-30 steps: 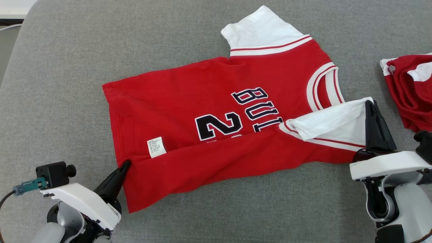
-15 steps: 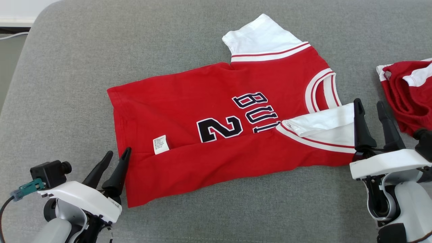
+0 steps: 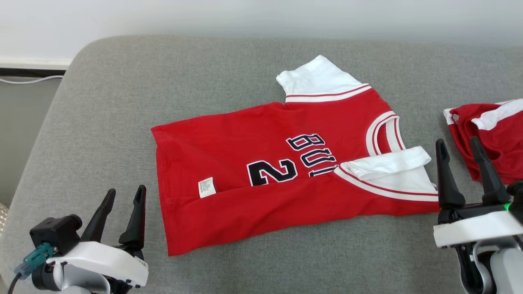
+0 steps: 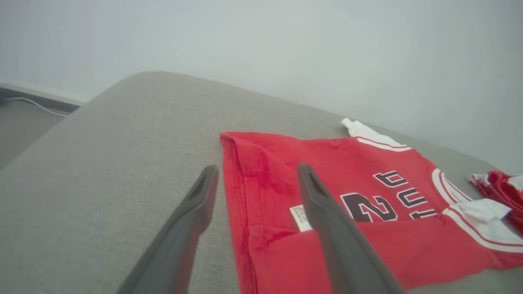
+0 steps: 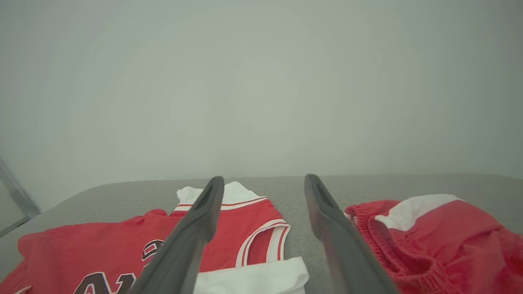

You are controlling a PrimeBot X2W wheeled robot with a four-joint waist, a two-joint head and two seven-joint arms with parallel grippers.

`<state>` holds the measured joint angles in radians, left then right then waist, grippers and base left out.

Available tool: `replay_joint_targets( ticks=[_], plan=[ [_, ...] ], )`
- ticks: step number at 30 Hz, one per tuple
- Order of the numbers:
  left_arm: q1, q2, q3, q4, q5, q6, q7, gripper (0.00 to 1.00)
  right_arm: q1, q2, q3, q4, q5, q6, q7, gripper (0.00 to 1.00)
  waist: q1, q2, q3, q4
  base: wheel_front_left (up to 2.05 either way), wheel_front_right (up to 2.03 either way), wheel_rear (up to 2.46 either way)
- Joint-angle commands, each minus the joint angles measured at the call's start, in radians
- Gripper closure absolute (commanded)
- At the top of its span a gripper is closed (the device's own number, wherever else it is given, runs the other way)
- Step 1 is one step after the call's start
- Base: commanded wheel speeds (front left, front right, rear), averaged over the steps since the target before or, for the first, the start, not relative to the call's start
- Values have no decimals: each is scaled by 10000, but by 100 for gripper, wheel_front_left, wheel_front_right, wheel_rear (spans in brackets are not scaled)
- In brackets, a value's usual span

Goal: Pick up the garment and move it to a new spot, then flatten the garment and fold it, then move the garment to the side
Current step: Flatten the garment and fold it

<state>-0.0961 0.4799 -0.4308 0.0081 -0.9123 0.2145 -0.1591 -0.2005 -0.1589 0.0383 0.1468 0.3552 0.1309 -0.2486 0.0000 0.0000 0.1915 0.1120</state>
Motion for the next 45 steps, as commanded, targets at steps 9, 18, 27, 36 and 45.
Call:
replay_joint_targets(
  ticks=[9,18,27,36,45],
  plan=[
    [526,283,-12,-863,1394,1673,-454,0,1261,211,-271,-375,-1529,-2,-131,0,0,0,-861,4,0,0,0],
    [1266,362,-294,-1300,1739,2267,-373,0,2504,674,-440,-949,-2259,-2,-131,0,0,0,-1345,-256,0,0,0],
    [1502,516,-495,-1380,1857,2398,-181,0,3075,771,-409,-1094,-2659,-2,-131,0,0,0,-1638,-401,0,0,0],
    [1505,542,-610,-1477,1841,2434,-11,0,3125,836,-401,-1060,-2656,-2,-131,0,0,0,-1616,-439,0,0,0],
    [1486,145,-623,-1040,999,1857,233,0,2661,813,-378,-564,-2380,-2,-106,0,0,0,-1169,-500,0,0,0]
  ],
)
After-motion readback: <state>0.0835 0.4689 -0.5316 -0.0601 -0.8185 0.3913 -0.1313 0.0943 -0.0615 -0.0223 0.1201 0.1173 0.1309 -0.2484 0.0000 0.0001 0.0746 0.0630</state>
